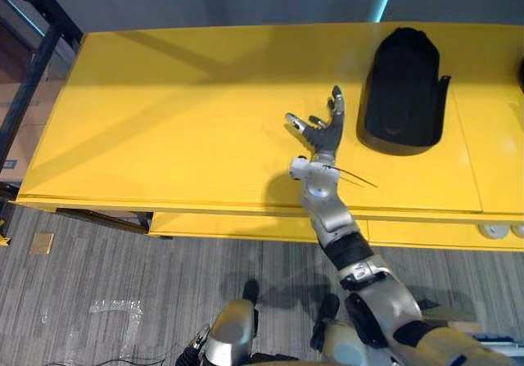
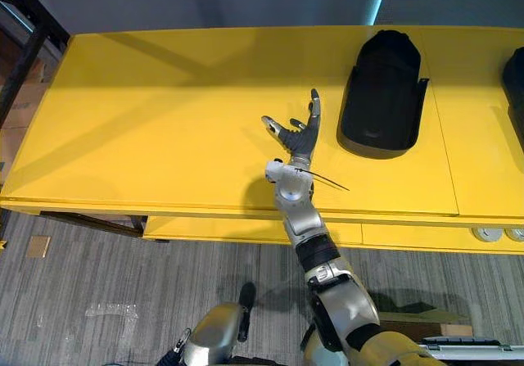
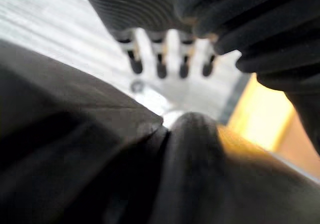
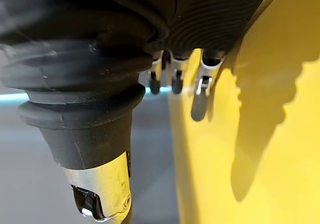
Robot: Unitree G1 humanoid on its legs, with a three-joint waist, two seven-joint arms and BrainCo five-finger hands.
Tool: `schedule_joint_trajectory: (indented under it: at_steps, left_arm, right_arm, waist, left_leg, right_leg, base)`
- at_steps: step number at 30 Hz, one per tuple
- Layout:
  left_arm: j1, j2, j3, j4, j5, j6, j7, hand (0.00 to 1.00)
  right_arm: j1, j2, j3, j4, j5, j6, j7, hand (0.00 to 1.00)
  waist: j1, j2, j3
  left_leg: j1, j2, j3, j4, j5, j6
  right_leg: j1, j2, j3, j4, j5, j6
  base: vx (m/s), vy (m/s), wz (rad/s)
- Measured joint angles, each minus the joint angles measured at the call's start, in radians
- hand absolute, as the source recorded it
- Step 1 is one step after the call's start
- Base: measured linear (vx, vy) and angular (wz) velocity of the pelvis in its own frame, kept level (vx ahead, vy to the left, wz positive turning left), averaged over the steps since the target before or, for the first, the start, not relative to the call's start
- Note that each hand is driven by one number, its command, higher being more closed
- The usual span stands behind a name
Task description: Walk over and take plastic housings, then place them on the shelf
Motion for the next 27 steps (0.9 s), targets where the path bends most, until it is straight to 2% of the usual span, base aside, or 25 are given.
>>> schedule_joint_trajectory:
  at_steps: [19, 27]
  left_arm:
    - [-0.007, 0.011, -0.002, 0.002, 0.001, 0.007, -0.001, 0.0]
    - [-0.011, 0.018, -0.002, 0.004, 0.002, 0.035, -0.001, 0.0]
  right_arm:
    - [0.066, -0.029, -0.017, -0.075, -0.003, -0.008, 0.025, 0.0]
    - [0.095, -0.029, -0.017, -0.104, -0.007, -0.007, 0.025, 0.0]
  waist:
    - [-0.006, -0.014, 0.01]
    - [-0.022, -0.017, 0.009]
  left_leg:
    - [0.015, 0.001, 0.044, -0.005, 0.0, 0.0]
    - [0.019, 0.001, 0.055, -0.008, -0.002, 0.003]
  right_leg:
    - [-0.012, -0.005, 0.036, 0.01, 0.002, 0.002]
    - [-0.012, -0.004, 0.046, 0.004, 0.006, 0.006]
  base:
    - [-0.01, 0.006, -0.04]
    - [0.0, 0.004, -0.03]
